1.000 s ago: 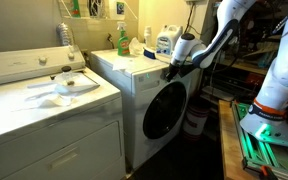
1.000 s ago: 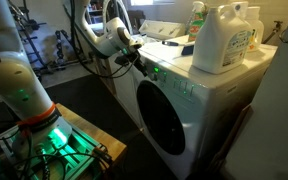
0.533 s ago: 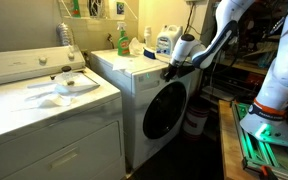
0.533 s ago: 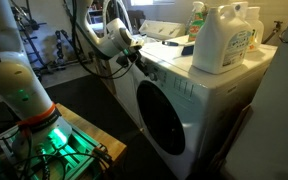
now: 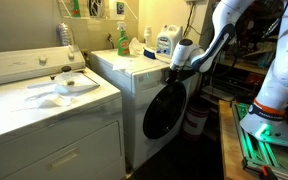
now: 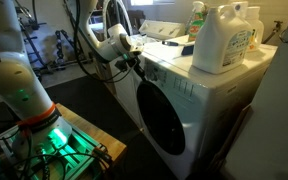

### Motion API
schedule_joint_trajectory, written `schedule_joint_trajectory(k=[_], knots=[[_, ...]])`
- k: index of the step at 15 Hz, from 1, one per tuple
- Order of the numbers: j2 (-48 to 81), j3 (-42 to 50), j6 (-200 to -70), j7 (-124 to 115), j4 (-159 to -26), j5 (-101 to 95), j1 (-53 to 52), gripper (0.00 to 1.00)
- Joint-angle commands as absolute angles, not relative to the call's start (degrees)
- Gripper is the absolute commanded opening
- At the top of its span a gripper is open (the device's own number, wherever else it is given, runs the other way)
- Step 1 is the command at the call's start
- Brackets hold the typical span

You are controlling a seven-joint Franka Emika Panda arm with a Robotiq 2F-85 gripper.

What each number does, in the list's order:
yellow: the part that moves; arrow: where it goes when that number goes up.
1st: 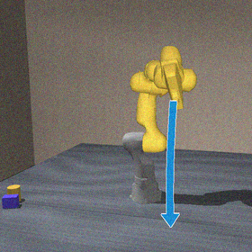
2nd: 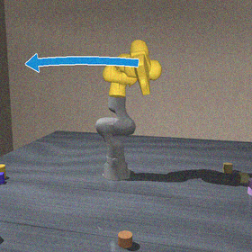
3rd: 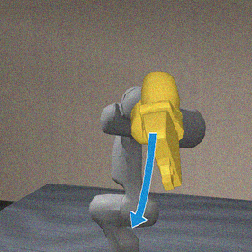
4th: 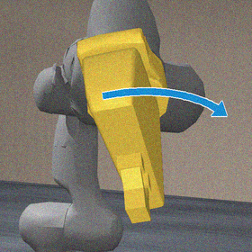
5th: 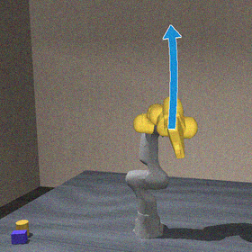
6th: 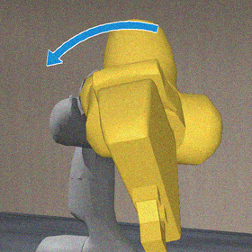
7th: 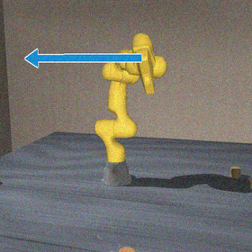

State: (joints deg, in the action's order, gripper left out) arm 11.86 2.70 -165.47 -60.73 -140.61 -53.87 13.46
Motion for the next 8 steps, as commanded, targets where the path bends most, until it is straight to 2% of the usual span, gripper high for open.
schedule_joint_trajectory(k=[1,2,6,7,8], knots=[[6.1,-1.2,-162.7,-45.9,-147.6,-40.9,16.2,0.26],[4.7,-5.4,-163.0,-41.3,-150.8,-37.5,19.5,0.26],[-4.4,-8.6,-158.7,-24.0,-155.9,-20.7,21.9,0.56],[-6.4,-1.8,-158.4,-19.6,-156.3,-15.9,15.3,0.62],[-8.5,-0.9,-157.4,-15.6,-156.3,-12.0,15.0,0.71]])
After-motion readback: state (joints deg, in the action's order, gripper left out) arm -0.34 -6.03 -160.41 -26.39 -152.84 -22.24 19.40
